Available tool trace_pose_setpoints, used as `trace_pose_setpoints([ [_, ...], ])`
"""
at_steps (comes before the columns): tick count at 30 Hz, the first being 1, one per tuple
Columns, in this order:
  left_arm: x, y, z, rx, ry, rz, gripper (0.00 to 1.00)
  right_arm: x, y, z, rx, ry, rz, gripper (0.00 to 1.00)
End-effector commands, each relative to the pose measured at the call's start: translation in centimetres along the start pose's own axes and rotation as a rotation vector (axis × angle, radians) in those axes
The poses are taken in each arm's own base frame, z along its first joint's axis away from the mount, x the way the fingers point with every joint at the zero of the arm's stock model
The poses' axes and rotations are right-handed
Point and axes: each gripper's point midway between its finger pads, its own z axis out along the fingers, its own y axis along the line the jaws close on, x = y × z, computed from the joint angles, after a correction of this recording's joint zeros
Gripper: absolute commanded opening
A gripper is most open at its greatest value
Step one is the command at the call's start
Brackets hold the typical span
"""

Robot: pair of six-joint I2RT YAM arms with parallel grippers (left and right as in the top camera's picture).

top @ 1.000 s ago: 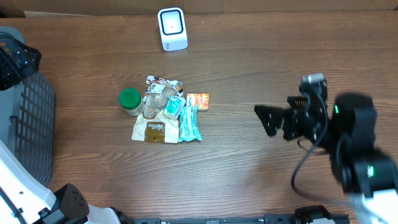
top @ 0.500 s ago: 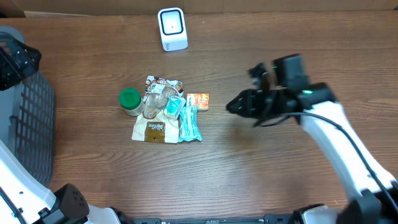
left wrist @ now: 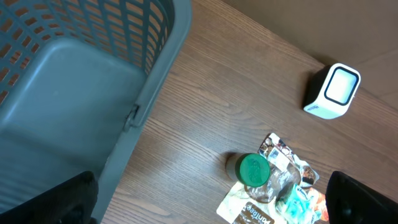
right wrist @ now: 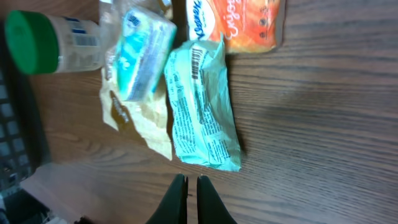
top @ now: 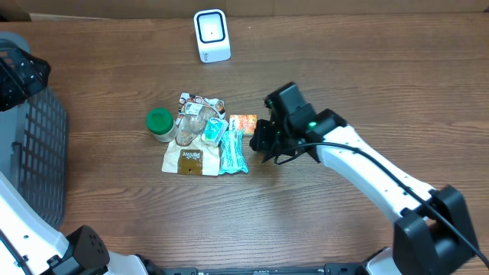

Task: Scan the item barcode
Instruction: 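Move the right gripper over the item pile toward the wipes pack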

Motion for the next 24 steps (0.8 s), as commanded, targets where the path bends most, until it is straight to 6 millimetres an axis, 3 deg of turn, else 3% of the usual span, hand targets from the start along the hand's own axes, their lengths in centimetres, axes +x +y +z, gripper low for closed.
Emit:
trace_pose_setpoints([
  [1,-0.3,-0.3,-0.7,0.009,-0.023,0.027,1.00,-0.5,0.5,0.9,0.022,-0.030,0.031,0.05],
  [6,-0.3,-0.3,-0.7,0.009,-0.023,0.027,1.00,-0.2,1.6,2.2,0.003,-0.032,0.000,0.04],
  [16,-0.3,-0.3,-0.7,0.009,-0.023,0.027,0.99,0.6,1.4,4.4,0.027,-0.016,0.020,0.04],
  [24,-0.3,-0.3,-0.7,0.009,-0.023,0.027,1.00,0.2,2.6,4.7,-0.011,-0.044,-0.002,0.04],
])
